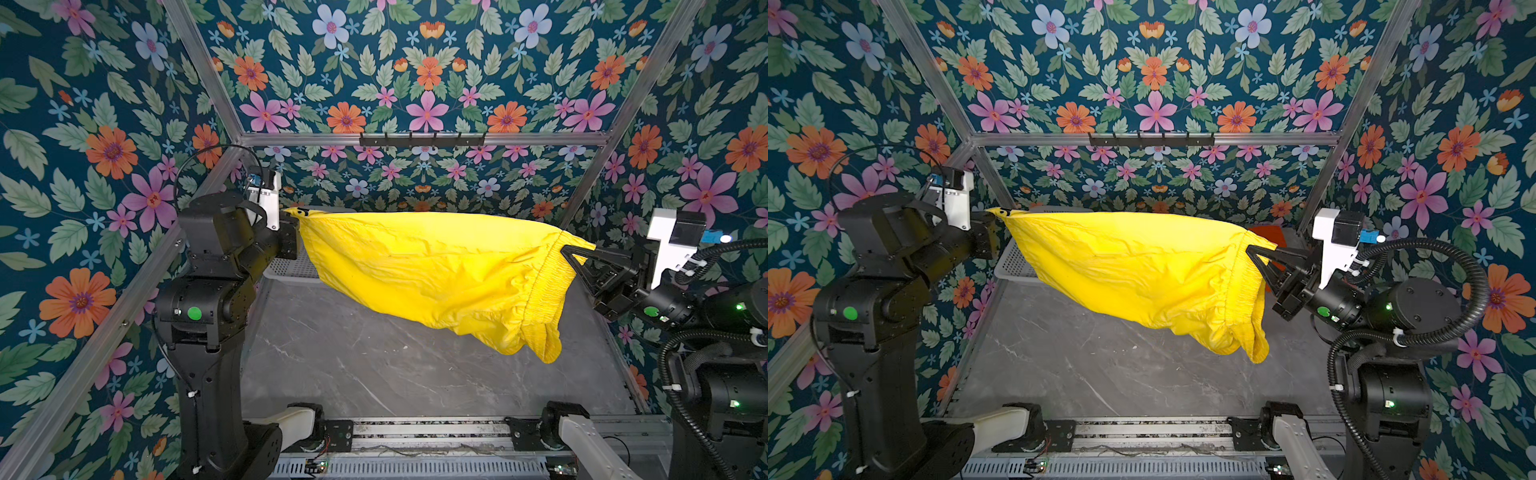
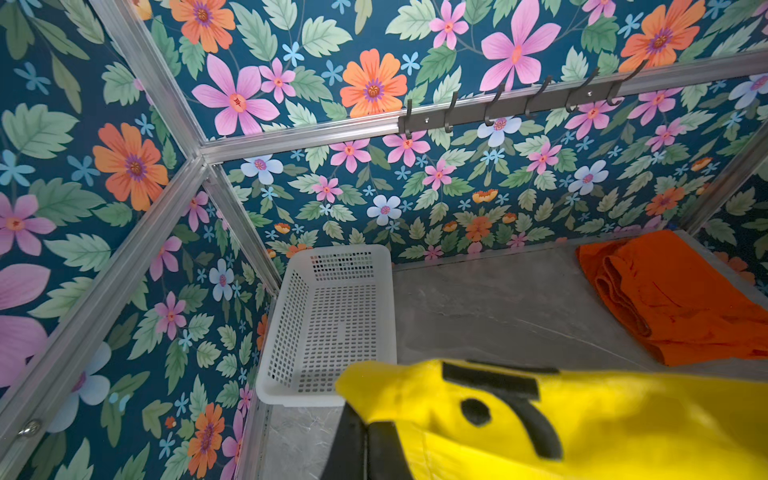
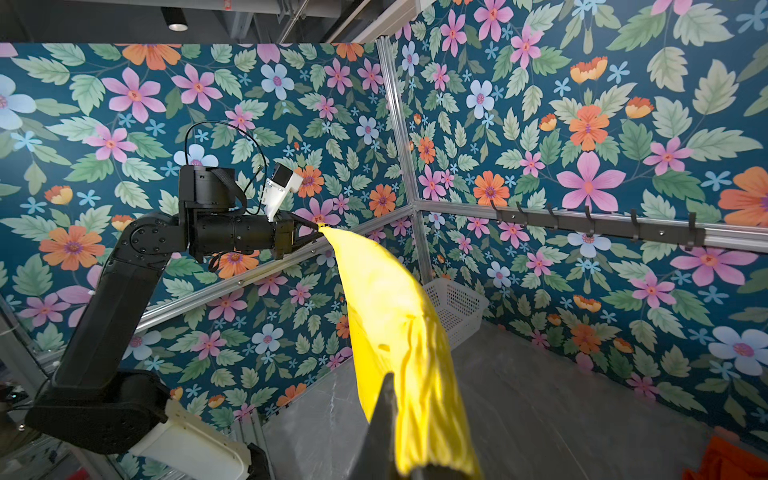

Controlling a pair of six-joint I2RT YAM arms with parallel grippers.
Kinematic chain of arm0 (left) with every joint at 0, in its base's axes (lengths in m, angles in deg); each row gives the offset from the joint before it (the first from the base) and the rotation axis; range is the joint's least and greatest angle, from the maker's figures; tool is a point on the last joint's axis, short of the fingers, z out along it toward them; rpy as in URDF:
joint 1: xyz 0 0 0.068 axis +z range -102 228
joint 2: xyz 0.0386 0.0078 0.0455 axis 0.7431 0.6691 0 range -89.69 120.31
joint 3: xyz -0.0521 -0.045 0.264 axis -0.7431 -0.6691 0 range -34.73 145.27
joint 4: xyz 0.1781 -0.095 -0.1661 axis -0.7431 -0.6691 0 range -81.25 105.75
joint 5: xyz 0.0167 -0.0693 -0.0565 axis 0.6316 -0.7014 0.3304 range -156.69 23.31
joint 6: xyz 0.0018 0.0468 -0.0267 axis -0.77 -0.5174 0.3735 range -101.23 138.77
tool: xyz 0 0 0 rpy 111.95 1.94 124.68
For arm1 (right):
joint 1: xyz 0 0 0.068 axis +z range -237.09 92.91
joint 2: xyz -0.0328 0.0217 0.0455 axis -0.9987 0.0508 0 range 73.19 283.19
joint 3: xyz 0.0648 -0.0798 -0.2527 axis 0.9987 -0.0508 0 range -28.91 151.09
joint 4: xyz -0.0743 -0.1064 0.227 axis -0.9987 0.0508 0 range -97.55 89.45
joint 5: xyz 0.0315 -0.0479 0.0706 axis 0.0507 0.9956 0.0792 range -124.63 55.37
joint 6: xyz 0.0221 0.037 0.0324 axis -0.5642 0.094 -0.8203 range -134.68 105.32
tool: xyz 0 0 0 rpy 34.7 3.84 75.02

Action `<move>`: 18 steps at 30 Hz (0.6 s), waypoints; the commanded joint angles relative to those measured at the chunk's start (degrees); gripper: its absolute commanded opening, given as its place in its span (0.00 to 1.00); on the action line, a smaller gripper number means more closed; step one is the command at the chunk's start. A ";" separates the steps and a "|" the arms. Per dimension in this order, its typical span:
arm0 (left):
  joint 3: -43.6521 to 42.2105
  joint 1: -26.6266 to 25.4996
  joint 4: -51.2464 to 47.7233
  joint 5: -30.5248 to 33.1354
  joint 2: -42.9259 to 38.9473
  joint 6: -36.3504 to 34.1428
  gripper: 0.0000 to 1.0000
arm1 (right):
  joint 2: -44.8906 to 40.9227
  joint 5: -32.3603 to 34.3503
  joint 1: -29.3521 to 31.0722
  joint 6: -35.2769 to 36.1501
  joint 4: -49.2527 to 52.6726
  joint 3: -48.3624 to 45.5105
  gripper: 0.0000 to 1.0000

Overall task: Fold and stack the shorts
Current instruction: 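Lift the yellow shorts between both grippers and stretch them out in the air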

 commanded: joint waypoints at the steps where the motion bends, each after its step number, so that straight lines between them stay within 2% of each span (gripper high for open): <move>1: -0.21 0.13 0.02 1.25 2.39 -0.60 0.00 | 3.46 1.58 -0.02 -4.35 0.18 0.08 0.00; 5: -2.93 0.12 4.74 -0.60 7.45 -1.10 0.00 | 10.55 2.32 0.05 -7.36 -5.24 -2.71 0.00; 7: -1.15 0.20 6.53 -1.98 11.95 -1.29 0.00 | 15.56 3.30 1.24 -7.74 -8.07 -2.61 0.00; 10: 9.58 0.25 6.55 -4.12 21.86 -1.77 0.00 | 25.40 7.19 5.27 -3.08 -6.33 3.99 0.00; 12: 21.87 0.55 5.55 -5.09 29.81 -2.05 0.00 | 33.26 8.55 6.34 -2.19 -4.24 12.22 0.00; 14: 30.64 0.71 6.83 -4.83 34.65 -1.83 0.00 | 39.69 8.36 6.35 -2.06 -2.07 21.36 0.00; 16: 28.88 0.89 11.53 -4.87 33.79 -1.88 0.00 | 44.49 8.24 6.35 -1.30 1.25 30.80 0.00; 18: 19.79 0.91 19.64 -7.57 28.19 -3.10 0.00 | 46.33 5.93 6.34 -1.05 2.16 36.70 0.00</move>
